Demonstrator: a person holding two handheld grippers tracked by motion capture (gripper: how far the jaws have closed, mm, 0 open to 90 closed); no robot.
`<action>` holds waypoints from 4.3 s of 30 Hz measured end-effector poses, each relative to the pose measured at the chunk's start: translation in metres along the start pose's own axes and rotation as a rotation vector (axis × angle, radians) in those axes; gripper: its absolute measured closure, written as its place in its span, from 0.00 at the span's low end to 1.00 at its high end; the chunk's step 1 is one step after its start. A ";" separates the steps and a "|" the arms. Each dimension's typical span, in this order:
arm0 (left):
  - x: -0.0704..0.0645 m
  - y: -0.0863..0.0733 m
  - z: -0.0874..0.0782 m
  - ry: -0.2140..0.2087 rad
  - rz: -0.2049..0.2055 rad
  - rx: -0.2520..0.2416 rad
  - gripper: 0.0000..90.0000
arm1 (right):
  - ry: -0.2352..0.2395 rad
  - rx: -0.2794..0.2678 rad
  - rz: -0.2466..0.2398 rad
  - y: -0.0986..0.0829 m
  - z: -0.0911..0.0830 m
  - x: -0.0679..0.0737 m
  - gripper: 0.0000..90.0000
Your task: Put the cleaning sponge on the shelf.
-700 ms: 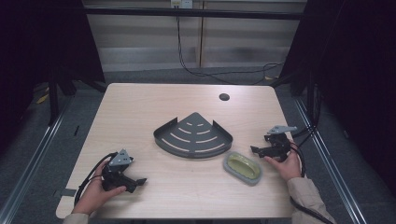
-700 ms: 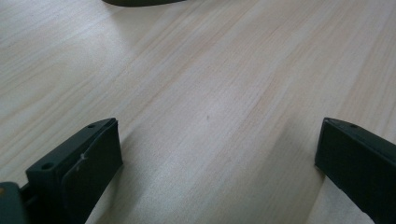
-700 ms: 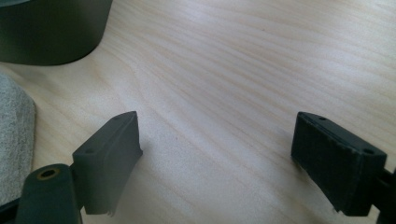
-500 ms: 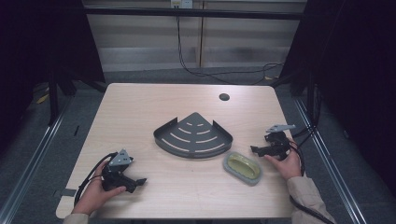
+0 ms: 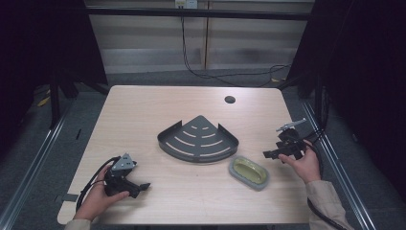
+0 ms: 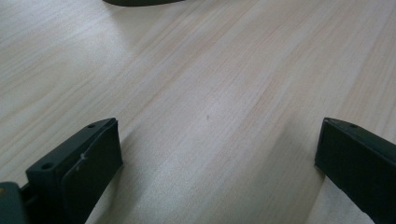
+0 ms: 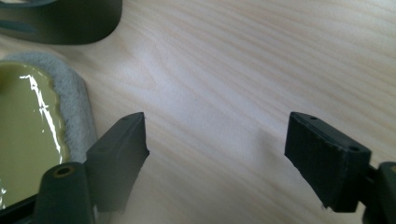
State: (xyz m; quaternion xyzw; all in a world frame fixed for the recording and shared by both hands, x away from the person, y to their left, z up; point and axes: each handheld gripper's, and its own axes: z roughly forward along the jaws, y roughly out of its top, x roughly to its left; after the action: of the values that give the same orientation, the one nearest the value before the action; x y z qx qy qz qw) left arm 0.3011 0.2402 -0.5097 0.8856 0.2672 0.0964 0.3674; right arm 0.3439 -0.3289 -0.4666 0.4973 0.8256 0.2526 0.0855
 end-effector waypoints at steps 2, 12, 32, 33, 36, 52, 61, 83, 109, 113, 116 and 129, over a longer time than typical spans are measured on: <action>0.000 0.000 0.000 0.000 0.001 0.000 0.00 | 0.006 0.004 -0.001 0.000 -0.002 0.000 0.24; 0.000 0.000 0.000 0.000 0.000 -0.001 0.00 | -0.012 0.057 -0.037 0.008 -0.014 0.009 0.23; 0.000 0.000 0.000 0.000 0.000 0.000 0.00 | -0.031 0.135 -0.117 0.023 -0.032 0.035 0.26; 0.000 0.000 0.000 0.000 0.000 0.000 0.00 | -0.024 0.148 -0.115 0.024 -0.034 0.037 0.27; 0.000 0.000 0.000 0.000 0.000 -0.001 0.00 | -0.020 0.169 -0.125 0.025 -0.035 0.040 0.29; 0.000 0.000 0.000 0.000 0.000 0.000 0.00 | 0.003 0.214 -0.197 0.036 -0.039 0.058 0.31; 0.000 0.000 0.000 0.000 0.000 -0.001 0.00 | 0.020 0.231 -0.227 0.042 -0.041 0.070 0.33; 0.000 0.000 0.000 0.000 0.000 0.000 0.00 | 0.067 0.267 -0.273 0.044 -0.027 0.086 0.35; 0.000 0.000 0.000 0.000 0.000 0.000 0.00 | 0.136 0.318 -0.313 0.044 -0.016 0.102 0.53; 0.000 0.000 0.000 -0.001 0.000 -0.001 0.00 | 0.135 0.338 -0.328 0.044 -0.012 0.106 0.57; 0.000 0.000 0.000 0.000 0.000 0.000 0.00 | 0.130 0.346 -0.352 0.044 -0.008 0.109 0.60; 0.001 0.000 0.000 -0.002 0.004 -0.003 0.00 | 0.112 0.389 -0.387 0.049 -0.010 0.115 0.79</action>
State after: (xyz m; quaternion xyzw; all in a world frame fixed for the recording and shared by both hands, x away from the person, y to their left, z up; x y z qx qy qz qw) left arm 0.3018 0.2409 -0.5096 0.8856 0.2650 0.0965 0.3689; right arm 0.3214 -0.2144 -0.4206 0.3227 0.9416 0.0951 -0.0106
